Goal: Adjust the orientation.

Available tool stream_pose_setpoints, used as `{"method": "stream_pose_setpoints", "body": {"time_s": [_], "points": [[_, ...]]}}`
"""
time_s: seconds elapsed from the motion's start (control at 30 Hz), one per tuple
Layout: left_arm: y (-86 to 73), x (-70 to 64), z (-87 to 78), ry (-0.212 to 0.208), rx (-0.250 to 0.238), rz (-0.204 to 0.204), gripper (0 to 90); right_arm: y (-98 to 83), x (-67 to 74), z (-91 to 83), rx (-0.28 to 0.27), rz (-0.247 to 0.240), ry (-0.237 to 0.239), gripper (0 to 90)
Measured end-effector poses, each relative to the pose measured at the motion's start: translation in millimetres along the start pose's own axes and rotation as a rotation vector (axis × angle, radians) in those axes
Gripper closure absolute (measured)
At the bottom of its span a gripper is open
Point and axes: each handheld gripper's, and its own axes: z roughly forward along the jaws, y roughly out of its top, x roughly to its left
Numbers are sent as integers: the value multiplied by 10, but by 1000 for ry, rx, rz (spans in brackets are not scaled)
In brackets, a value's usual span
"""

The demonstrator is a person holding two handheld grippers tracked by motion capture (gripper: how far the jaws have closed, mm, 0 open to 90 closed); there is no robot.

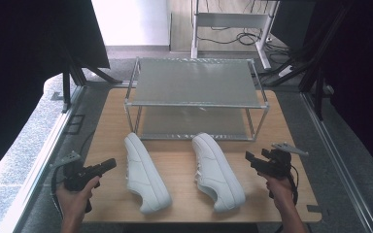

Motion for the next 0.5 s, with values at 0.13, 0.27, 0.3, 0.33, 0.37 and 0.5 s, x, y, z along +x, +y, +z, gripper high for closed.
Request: {"method": "stream_pose_setpoints", "body": {"time_s": [0.13, 0.27, 0.3, 0.33, 0.37, 0.5], "points": [[-62, 45, 61, 10, 40, -17, 899, 7, -93, -11, -12, 45, -5, 283], [-128, 87, 112, 41, 58, -36, 900, 32, -120, -50, -27, 43, 0, 283], [-148, 91, 133, 46, 57, -46, 900, 40, -118, -57, -31, 42, 2, 283], [-163, 89, 163, 49, 59, -52, 900, 45, -114, -61, -34, 41, 0, 283], [-172, 84, 196, 50, 69, -53, 900, 47, -112, -62, -37, 38, -1, 283], [-180, 93, 294, 61, 106, -48, 900, 32, -115, -59, -26, 41, -10, 282]]}}
